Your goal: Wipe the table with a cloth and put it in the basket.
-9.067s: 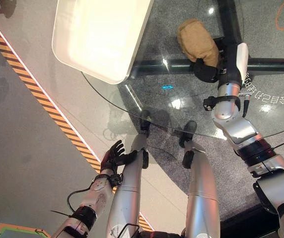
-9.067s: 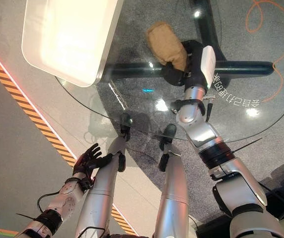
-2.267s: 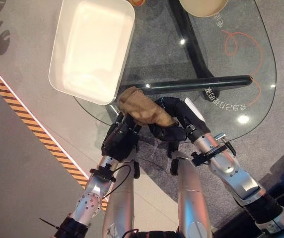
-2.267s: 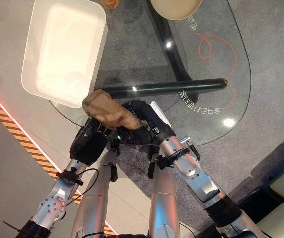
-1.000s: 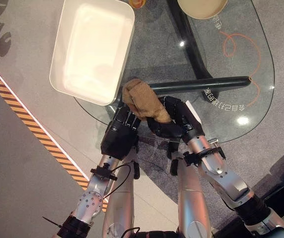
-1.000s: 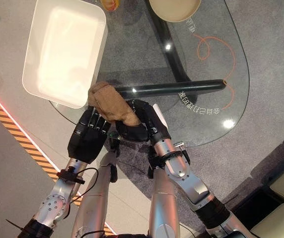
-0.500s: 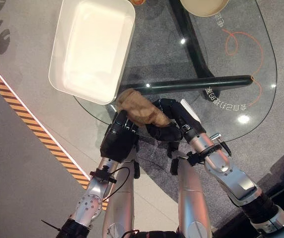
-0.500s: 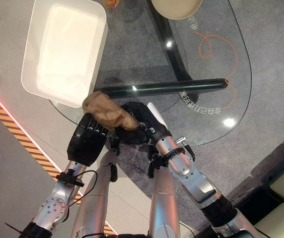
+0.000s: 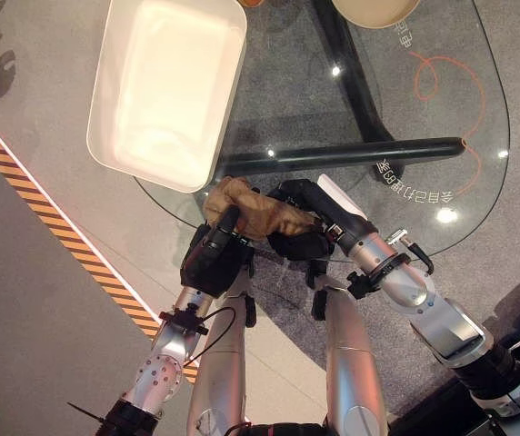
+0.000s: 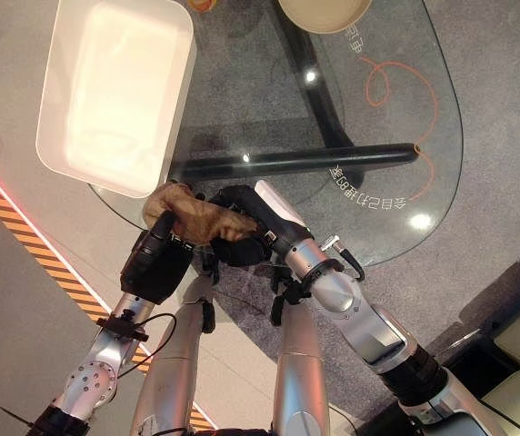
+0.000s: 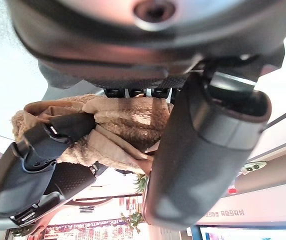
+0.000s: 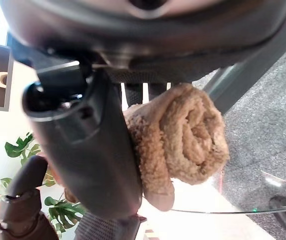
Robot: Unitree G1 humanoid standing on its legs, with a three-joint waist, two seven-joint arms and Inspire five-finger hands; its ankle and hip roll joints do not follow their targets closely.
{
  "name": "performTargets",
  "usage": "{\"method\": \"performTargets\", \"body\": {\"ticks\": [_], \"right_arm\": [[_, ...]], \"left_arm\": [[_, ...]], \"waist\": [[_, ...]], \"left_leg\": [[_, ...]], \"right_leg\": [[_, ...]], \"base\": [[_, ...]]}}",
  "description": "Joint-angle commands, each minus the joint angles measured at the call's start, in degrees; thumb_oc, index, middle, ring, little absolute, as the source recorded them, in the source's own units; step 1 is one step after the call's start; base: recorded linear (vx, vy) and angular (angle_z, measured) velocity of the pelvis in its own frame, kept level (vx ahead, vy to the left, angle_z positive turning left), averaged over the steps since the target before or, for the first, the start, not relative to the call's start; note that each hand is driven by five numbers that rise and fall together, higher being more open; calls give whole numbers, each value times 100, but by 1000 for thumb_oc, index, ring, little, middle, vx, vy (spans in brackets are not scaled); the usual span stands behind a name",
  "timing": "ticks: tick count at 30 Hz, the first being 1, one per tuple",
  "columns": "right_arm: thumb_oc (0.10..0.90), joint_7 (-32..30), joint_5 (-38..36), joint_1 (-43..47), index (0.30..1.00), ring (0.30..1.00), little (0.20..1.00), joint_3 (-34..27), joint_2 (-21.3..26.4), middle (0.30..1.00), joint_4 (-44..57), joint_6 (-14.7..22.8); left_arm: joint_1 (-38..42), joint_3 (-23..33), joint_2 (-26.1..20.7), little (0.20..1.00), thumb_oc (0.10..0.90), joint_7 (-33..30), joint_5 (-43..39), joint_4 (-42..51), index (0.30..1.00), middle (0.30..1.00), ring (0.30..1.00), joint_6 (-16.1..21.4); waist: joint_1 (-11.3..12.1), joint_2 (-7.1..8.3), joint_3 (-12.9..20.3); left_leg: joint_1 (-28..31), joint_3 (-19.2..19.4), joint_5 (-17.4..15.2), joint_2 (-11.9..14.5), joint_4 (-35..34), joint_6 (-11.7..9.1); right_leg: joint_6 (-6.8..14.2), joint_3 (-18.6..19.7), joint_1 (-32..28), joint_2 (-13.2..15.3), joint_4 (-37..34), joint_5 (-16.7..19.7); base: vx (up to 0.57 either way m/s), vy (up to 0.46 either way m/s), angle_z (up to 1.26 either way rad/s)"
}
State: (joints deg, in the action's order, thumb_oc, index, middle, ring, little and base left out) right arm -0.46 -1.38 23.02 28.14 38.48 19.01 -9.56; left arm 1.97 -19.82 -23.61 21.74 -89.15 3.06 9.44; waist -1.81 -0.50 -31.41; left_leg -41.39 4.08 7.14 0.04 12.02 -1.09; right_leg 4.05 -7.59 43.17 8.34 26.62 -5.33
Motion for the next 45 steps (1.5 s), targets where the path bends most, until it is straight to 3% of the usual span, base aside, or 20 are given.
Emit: {"method": "performTargets", "body": {"ticks": [1, 2, 4, 5, 30, 31, 32, 33, 45], "right_arm": [[100, 132, 130, 101, 300, 300, 200, 516, 35, 300, 922, 251], [100, 94, 100, 121, 300, 300, 200, 516, 39, 300, 927, 263], [100, 60, 74, 132, 300, 300, 200, 511, 43, 300, 928, 287], [100, 43, 64, 147, 300, 300, 200, 506, 23, 300, 930, 301], [100, -429, -101, 25, 300, 300, 200, 367, -153, 300, 844, 251], [300, -544, -136, 20, 472, 472, 400, 355, -164, 472, 826, 278], [726, -618, -137, 8, 836, 836, 826, 339, -187, 836, 814, 303], [800, -728, -142, -12, 900, 900, 900, 311, -232, 900, 795, 334], [800, -1510, 52, -350, 900, 900, 900, -234, -374, 900, 746, 394]], "left_arm": [[210, -95, -47, 900, 800, 564, 255, 1496, 900, 900, 900, 152], [220, -111, -55, 900, 800, 525, 233, 1516, 900, 900, 900, 161], [224, -120, -63, 521, 421, 503, 214, 1510, 575, 575, 575, 195], [244, -119, -56, 200, 100, 453, 205, 1503, 300, 300, 300, 315], [164, 1, 115, 200, 100, 319, 90, 1427, 300, 300, 300, 393], [168, -5, 121, 200, 100, 310, 85, 1433, 300, 300, 300, 396], [172, -18, 127, 200, 100, 309, 77, 1436, 300, 300, 300, 411], [173, -26, 150, 200, 100, 313, 82, 1424, 300, 300, 300, 424], [110, 62, 215, 200, 100, 323, 128, 1396, 300, 300, 300, 529]], "waist": [[114, 158, 162], [116, 165, 162], [118, 168, 162], [118, 178, 162], [133, 200, 162], [132, 199, 162], [129, 195, 162], [123, 193, 162], [43, 203, 162]], "left_leg": [[41, 499, -1003, -257, 745, 80], [41, 500, -1006, -257, 753, 81], [40, 495, -1008, -259, 757, 79], [43, 493, -1012, -258, 760, 84], [26, 514, -1064, -250, 818, 81], [21, 515, -1066, -252, 822, 80], [22, 518, -1067, -248, 825, 82], [22, 523, -1071, -249, 828, 83], [67, 591, -1097, -217, 798, 95]], "right_leg": [[92, -138, -58, -441, -949, 691], [94, -139, -67, -439, -955, 692], [95, -143, -67, -438, -952, 691], [96, -151, -71, -436, -947, 690], [87, -186, -67, -405, -937, 671], [85, -183, -69, -403, -944, 671], [86, -180, -59, -405, -928, 669], [84, -173, -57, -408, -924, 667], [102, -131, -61, -433, -903, 656]], "base": [[0, 0, 0], [0, 0, 0], [0, 0, 0], [0, 0, 0], [0, 0, 0], [0, 0, 0], [0, 0, 0], [0, 0, 0], [0, 0, 0]]}}
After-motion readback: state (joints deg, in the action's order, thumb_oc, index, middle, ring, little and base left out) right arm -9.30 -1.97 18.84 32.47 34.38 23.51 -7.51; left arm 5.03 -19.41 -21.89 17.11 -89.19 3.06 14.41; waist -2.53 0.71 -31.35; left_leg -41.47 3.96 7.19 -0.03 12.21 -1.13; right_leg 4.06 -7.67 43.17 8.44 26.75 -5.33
